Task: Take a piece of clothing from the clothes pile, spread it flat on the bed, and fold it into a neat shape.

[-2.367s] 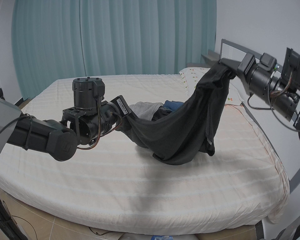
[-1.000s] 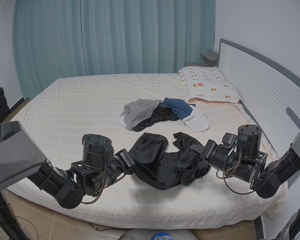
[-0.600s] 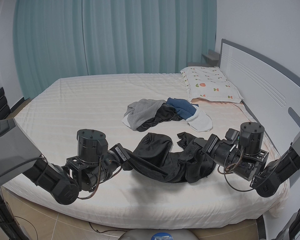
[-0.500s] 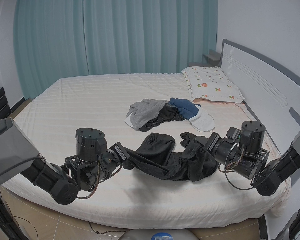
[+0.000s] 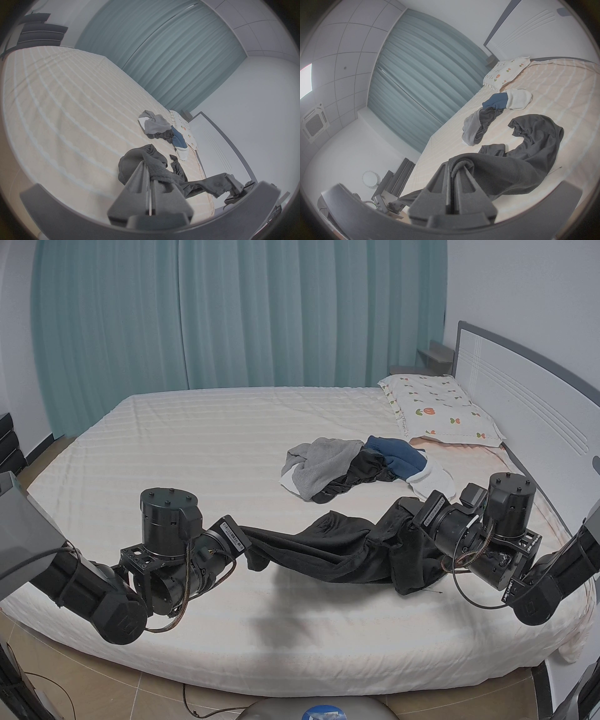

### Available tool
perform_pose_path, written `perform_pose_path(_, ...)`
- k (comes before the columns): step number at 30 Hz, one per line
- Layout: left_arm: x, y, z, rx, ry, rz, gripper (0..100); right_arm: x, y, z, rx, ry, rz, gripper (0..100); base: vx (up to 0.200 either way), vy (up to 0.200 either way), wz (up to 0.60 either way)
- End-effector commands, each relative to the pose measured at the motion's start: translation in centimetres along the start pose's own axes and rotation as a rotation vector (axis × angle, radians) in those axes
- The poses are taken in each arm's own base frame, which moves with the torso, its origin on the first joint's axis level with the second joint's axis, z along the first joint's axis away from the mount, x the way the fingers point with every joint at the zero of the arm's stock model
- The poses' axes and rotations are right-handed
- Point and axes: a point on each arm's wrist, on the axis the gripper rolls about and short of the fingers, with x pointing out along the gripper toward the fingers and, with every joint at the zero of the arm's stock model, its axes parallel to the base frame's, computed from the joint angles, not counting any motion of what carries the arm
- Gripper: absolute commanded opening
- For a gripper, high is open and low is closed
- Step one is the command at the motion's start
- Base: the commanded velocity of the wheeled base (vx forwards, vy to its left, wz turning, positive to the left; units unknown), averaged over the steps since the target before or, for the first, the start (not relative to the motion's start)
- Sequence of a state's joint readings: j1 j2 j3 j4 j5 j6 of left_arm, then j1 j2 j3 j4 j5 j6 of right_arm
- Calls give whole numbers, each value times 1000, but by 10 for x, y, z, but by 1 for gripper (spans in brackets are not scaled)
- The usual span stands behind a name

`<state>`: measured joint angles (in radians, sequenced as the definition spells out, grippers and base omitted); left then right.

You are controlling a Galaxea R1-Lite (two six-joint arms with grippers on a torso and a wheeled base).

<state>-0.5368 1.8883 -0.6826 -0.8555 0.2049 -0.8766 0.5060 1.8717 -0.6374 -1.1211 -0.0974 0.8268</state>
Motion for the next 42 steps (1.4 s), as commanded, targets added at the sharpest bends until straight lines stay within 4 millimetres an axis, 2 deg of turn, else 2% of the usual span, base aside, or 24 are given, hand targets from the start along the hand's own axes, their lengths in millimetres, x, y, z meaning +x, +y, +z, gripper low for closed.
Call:
perform_pose_path(1,-1,0,0,-1,0,-1,0,2,4,4,3,-39,5,0,0,200,0)
perform_pose_path(7,-1,1,-1,1,5,3,0,6,4,3,9,-80,36,0,0,200,0)
perform_pose_path(42,-7,1,1,-3,7,-5,0,4,10,5,16,-104,80,0,0,200,0)
